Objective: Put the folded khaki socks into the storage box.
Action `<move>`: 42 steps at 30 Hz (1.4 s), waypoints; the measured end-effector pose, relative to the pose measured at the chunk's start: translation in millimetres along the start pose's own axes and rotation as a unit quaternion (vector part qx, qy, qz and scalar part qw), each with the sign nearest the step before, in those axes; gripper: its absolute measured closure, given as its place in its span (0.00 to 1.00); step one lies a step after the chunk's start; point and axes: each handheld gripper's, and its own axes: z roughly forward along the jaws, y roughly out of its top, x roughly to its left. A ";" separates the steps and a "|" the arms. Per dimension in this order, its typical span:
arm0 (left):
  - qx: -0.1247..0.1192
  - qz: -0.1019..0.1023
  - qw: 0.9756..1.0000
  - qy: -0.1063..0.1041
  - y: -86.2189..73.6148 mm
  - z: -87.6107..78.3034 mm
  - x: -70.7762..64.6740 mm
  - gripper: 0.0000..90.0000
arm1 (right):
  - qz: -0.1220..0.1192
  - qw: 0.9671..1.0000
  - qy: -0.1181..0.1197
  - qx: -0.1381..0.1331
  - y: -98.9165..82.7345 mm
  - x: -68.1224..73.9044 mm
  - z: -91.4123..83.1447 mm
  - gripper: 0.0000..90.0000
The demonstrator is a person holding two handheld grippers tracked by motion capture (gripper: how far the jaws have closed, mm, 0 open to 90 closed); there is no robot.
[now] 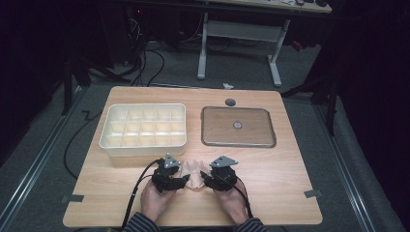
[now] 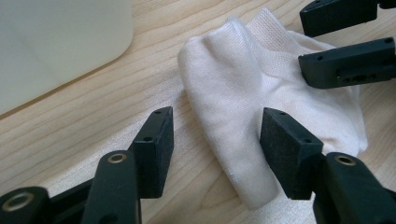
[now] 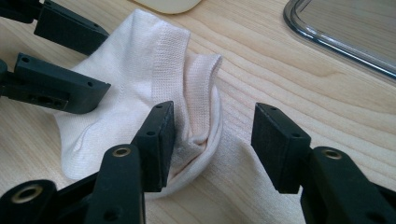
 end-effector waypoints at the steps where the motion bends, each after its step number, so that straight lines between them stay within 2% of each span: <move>1: 0.000 0.004 1.000 0.002 -0.4 -0.1 -0.5 0.50 | 0.000 1.000 0.001 -0.003 -0.9 -0.2 0.4 0.55; 6: -0.013 0.004 1.000 0.007 -4.9 -0.9 -2.5 0.51 | -0.001 1.000 0.017 -0.009 -2.8 -6.2 3.4 0.55; 10: -0.015 0.001 1.000 0.012 -5.8 -0.9 -5.3 0.52 | 0.000 1.000 0.018 -0.011 -2.2 -7.8 5.2 0.56; 20: -0.012 -0.001 1.000 0.010 -4.7 -0.7 -6.9 0.54 | 0.005 1.000 0.023 -0.016 -1.6 -8.5 7.3 0.60; 24: -0.015 0.000 1.000 0.001 -5.2 -0.6 -5.0 0.53 | 0.013 0.999 0.032 -0.015 -1.3 -10.5 7.9 0.61; 25: -0.016 -0.007 1.000 -0.008 -4.8 -0.7 -2.8 0.52 | 0.015 0.999 0.034 -0.010 -0.3 -10.7 7.2 0.61; 28: -0.015 -0.014 1.000 -0.014 -4.4 -1.0 -1.2 0.50 | 0.010 0.999 0.030 -0.011 1.7 -9.5 5.4 0.61; 31: -0.022 -0.042 0.998 -0.028 -3.0 -5.4 4.7 0.45 | 0.013 0.999 0.030 -0.034 6.2 -8.9 -6.0 0.61; 32: -0.022 -0.042 0.998 -0.028 -3.0 -5.4 4.7 0.45 | 0.013 0.999 0.030 -0.034 6.2 -8.9 -6.0 0.61; 33: -0.031 -0.058 0.997 -0.037 -1.4 -9.3 9.4 0.44 | 0.010 0.998 0.029 -0.046 8.8 -6.6 -15.0 0.68; 34: -0.031 -0.058 0.997 -0.037 -1.4 -9.3 9.4 0.43 | 0.010 0.998 0.029 -0.046 8.8 -6.6 -15.0 0.68; 35: -0.030 -0.068 0.997 -0.036 1.6 -12.1 14.1 0.43 | 0.005 0.998 0.035 -0.051 9.4 -3.7 -20.1 0.74; 39: -0.028 -0.074 0.996 -0.032 8.8 -14.2 19.5 0.44 | -0.002 0.998 0.050 -0.047 8.3 2.9 -22.8 0.80; 42: -0.029 -0.077 0.996 -0.032 16.7 -14.3 23.5 0.46 | -0.013 0.997 0.066 -0.044 8.2 14.6 -21.1 0.86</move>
